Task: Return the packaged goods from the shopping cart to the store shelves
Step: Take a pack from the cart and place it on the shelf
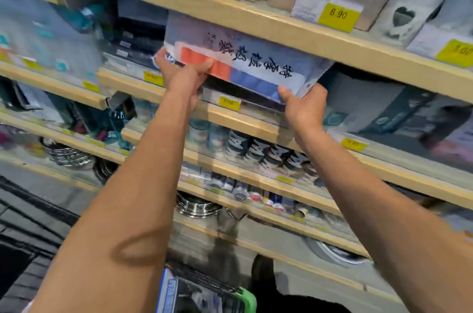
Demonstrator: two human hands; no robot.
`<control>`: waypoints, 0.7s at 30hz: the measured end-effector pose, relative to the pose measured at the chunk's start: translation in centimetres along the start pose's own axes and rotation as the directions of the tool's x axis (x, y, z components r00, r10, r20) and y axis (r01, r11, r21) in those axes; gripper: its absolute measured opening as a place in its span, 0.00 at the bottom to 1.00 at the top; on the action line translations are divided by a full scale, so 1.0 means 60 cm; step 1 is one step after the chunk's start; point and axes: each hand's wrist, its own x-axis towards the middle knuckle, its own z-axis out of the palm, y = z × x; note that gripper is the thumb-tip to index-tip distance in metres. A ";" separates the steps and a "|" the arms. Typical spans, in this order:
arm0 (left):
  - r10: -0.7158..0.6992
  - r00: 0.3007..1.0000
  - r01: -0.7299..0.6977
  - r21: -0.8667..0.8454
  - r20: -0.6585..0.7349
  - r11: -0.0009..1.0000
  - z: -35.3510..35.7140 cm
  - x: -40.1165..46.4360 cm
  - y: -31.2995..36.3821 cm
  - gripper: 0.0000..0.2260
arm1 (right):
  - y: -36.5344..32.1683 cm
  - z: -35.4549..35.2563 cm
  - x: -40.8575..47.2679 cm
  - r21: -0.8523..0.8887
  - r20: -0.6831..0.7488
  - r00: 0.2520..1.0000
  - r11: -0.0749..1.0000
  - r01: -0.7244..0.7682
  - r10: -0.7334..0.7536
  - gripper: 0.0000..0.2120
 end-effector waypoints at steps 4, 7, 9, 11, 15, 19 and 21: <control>0.155 0.985 -0.104 0.467 -0.070 0.878 0.023 0.052 -0.009 0.37 | 0.018 0.010 0.065 -0.108 -0.028 0.994 0.988 -0.109 0.107 0.18; 0.205 0.978 -0.102 0.930 0.029 0.354 0.028 0.062 -0.022 0.25 | 0.039 0.005 0.083 -0.365 -0.014 0.994 0.926 -0.102 0.105 0.20; 0.191 0.971 -0.148 0.989 0.145 -0.004 0.030 0.067 -0.035 0.20 | 0.046 0.002 0.083 -0.500 0.010 0.997 0.863 -0.066 0.082 0.18; 0.176 0.963 -0.163 0.960 0.205 -0.228 0.036 0.072 -0.044 0.19 | 0.043 0.002 0.074 -0.582 0.014 0.998 0.812 -0.044 0.064 0.15; 0.169 0.969 -0.135 0.960 0.179 -0.245 0.043 0.100 -0.042 0.19 | 0.039 0.004 0.045 -0.619 0.003 0.998 0.784 0.050 -0.061 0.05; 0.158 0.952 -0.196 0.921 0.261 -0.338 0.059 0.124 -0.037 0.21 | 0.038 0.028 0.028 -0.576 0.061 0.991 0.807 0.129 -0.115 0.07; 0.158 0.947 -0.195 0.894 0.278 -0.404 0.072 0.132 -0.035 0.19 | 0.026 0.044 0.045 -0.566 0.201 0.972 0.795 0.220 -0.125 0.12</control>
